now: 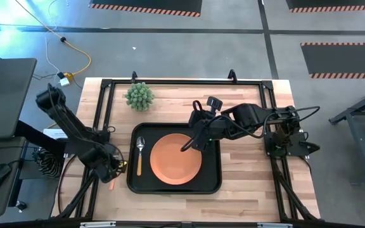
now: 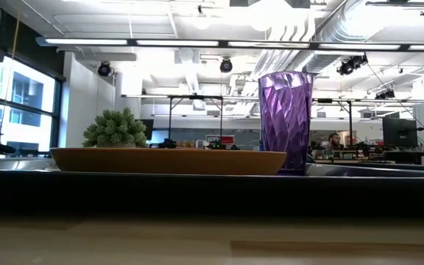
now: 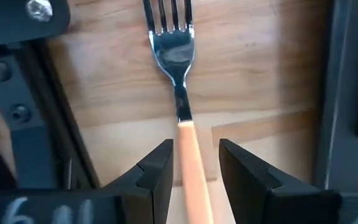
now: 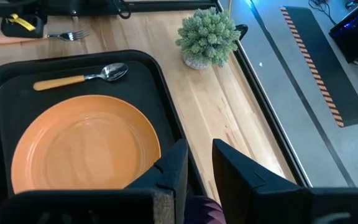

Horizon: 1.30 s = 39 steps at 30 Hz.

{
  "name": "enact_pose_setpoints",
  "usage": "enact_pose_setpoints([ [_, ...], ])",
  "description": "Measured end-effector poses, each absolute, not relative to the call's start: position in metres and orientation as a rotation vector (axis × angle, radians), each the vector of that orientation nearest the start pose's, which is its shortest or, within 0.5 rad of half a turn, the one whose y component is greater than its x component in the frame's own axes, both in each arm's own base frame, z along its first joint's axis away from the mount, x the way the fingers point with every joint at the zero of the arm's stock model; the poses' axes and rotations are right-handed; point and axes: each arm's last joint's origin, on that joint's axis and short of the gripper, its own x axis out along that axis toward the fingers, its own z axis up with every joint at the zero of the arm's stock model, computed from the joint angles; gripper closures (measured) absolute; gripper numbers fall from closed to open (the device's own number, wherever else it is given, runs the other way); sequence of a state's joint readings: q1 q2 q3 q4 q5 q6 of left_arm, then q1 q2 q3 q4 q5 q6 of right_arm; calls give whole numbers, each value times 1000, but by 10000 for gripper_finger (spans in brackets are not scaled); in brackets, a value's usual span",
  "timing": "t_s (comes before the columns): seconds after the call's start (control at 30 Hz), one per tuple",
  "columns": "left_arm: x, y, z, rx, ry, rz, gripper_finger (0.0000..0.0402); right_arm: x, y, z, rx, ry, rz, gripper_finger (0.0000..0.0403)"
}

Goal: Pick and place plate/cup/fork/spoon on tray
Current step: Put the light orange fork on the black tray to the right of the yellow spoon

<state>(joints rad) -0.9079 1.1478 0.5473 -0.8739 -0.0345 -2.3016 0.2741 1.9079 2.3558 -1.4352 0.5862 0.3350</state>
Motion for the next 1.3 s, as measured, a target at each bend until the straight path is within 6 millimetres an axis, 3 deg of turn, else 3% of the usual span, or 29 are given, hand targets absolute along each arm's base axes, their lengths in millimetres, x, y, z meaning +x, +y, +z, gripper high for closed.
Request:
enact_pose_setpoints([
  [0.63, 112, -128, 134, -1116, 1289, 1120, 285, 344, 80, 436, -104, 829, -434, 336],
  [0.77, 113, -128, 131, -1105, 1289, 1132, 307, 344, 80, 436, -104, 829, -434, 336],
  [0.97, 114, -128, 130, -1100, 1293, 1122, 374, 344, 80, 436, -104, 829, -433, 336],
  [1.3, 120, -129, 137, -1133, 1283, 1115, 375, 344, 80, 436, -106, 830, -432, 336],
])
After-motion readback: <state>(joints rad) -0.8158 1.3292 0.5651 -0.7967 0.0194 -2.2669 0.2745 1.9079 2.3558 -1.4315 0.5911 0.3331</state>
